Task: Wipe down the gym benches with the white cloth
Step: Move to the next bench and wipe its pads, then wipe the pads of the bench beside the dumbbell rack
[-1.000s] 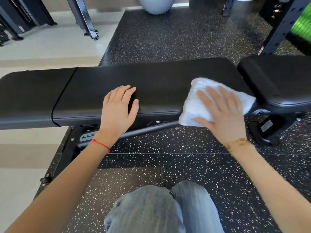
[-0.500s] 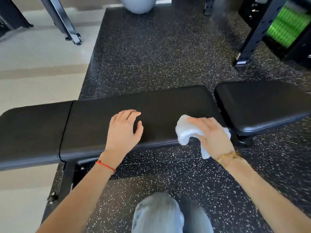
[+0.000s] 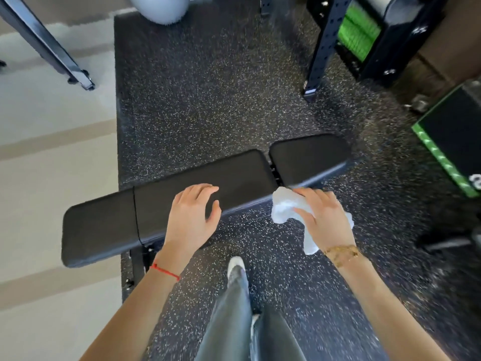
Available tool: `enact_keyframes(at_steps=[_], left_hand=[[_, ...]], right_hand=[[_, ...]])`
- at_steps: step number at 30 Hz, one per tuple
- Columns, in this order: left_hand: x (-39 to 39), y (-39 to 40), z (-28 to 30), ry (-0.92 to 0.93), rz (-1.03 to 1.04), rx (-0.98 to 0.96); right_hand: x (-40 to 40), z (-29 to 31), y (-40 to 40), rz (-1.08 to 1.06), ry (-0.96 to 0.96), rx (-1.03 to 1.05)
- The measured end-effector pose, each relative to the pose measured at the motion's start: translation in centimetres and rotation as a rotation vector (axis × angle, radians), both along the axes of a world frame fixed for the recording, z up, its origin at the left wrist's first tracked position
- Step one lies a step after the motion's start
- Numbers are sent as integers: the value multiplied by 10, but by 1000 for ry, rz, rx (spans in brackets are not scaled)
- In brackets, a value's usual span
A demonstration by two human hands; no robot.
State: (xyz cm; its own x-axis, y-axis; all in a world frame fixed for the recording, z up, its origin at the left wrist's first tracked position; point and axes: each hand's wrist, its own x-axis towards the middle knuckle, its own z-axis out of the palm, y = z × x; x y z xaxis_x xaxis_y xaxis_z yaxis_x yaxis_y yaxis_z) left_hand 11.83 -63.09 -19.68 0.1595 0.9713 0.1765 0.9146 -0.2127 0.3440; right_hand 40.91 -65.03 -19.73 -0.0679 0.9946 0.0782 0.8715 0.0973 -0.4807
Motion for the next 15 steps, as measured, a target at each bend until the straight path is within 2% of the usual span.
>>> enact_keyframes(at_steps=[7, 15], left_hand=[[49, -60, 109, -57, -210, -6], [111, -83, 170, -113, -604, 10]], right_hand=[[53, 123, -119, -243, 67, -36], [58, 178, -245, -680, 87, 57]])
